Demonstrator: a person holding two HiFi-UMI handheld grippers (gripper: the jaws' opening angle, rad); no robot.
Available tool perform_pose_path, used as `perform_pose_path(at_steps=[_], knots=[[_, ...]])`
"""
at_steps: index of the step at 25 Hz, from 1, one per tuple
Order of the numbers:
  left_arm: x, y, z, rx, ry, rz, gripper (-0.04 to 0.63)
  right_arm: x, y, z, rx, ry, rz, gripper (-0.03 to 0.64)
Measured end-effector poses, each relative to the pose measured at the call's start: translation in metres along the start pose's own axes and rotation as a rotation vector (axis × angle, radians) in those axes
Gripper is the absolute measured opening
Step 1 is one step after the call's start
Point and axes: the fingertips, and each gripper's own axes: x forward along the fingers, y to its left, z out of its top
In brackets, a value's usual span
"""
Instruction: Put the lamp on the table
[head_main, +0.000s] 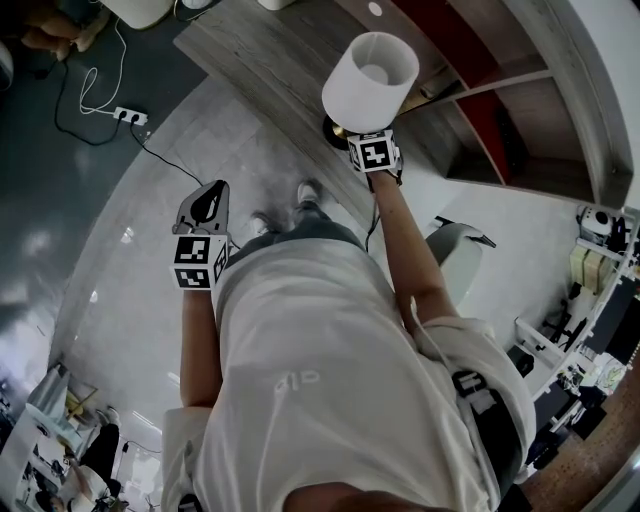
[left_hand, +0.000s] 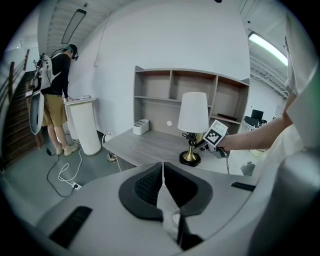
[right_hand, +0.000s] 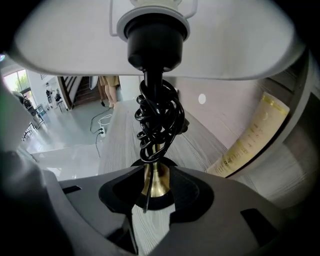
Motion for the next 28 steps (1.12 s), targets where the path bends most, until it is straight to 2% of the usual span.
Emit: perform_pose_path(at_steps=[13,18,24,28], knots=[[0.005,-0.005,-0.006,0.024,0.001,-0.076,0.026,-0.013,0.007,-0.058,0.088,0.106,0.003,0.195],[0.009,-0.009,-0.006,0.042,0.001,-0.112,0.026,-0.019,0.01,-0.065,0.128,0.108,0.005,0.195],[0.014,-0.015,-0.003,0.062,-0.006,-0.144,0.026,-0.025,0.021,-0.068,0.124,0.109,0.014,0.193],[0.014,-0.013,-0.001,0.062,-0.013,-0.151,0.026,-0.031,0.044,-0.06,0.102,0.084,0.057,0.112]])
